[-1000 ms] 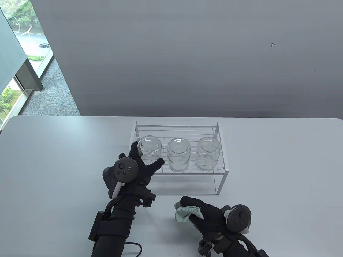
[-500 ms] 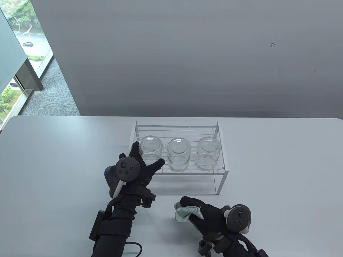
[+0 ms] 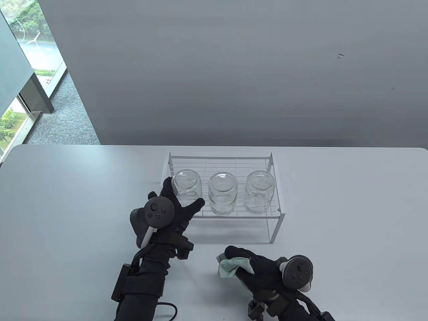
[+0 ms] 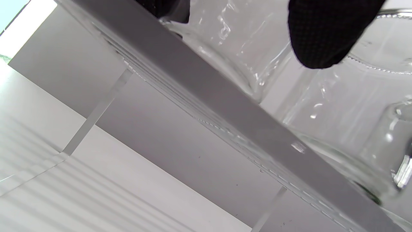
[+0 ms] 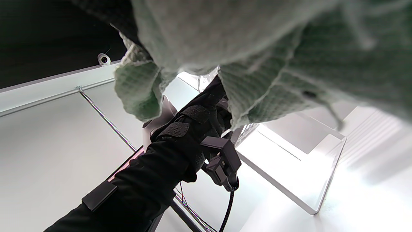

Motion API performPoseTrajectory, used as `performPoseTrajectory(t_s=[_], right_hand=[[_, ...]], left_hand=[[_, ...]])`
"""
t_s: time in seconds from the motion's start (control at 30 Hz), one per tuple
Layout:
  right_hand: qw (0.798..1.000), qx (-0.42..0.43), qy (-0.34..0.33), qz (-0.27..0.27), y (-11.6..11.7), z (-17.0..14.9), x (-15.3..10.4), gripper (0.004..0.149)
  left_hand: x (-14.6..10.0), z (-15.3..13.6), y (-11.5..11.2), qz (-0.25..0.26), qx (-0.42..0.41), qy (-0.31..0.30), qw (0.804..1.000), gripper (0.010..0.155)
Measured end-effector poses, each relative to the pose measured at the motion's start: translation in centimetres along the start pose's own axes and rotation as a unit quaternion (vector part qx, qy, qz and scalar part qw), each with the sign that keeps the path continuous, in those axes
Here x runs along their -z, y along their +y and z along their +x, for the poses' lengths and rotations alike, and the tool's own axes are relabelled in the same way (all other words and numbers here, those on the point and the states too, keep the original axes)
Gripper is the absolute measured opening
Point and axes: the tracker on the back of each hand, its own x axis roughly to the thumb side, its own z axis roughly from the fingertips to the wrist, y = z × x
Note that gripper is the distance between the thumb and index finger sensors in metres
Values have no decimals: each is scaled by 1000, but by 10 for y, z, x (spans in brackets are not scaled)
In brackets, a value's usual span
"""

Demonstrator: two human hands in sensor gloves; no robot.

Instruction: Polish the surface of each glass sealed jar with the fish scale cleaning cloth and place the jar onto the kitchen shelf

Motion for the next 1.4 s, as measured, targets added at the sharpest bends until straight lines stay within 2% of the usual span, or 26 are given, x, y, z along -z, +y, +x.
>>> performPoseTrajectory(t_s=[0.27, 0.57, 0.7, 0.97, 1.1, 1.17, 1.27, 1.33, 1.4], right_hand=[[1000, 0, 0, 0, 0, 0, 0, 49], [1000, 3, 2, 0, -1, 0, -1, 49], [1000, -7, 0, -9, -5, 2, -1, 50], [997, -71, -2, -22, -23, 4, -3, 51], [991, -122, 9, -45, -37, 2, -5, 52], [986, -154, 23, -62, -46, 0, -8, 52], [977, -191, 54, -76, -50, -7, -12, 53], [966, -244, 71, -58, -48, -11, -12, 54], [942, -320, 96, -20, -43, -14, -10, 54]], left_hand=[[-2, -1, 0, 8, -2, -6, 1000, 110], [-12, -5, 11, 28, -58, -35, 997, 113], [-25, -6, 21, 36, -77, -51, 995, 110], [-70, 4, 35, 91, 9, -146, 985, 98], [-90, 18, 24, 65, 50, -215, 973, 89], [-102, 25, 10, 41, 83, -258, 962, 86], [-116, 28, -11, -7, 94, -272, 958, 86], [-123, 27, -26, -47, 75, -267, 960, 87], [-127, 25, -36, -86, 76, -258, 959, 86]])
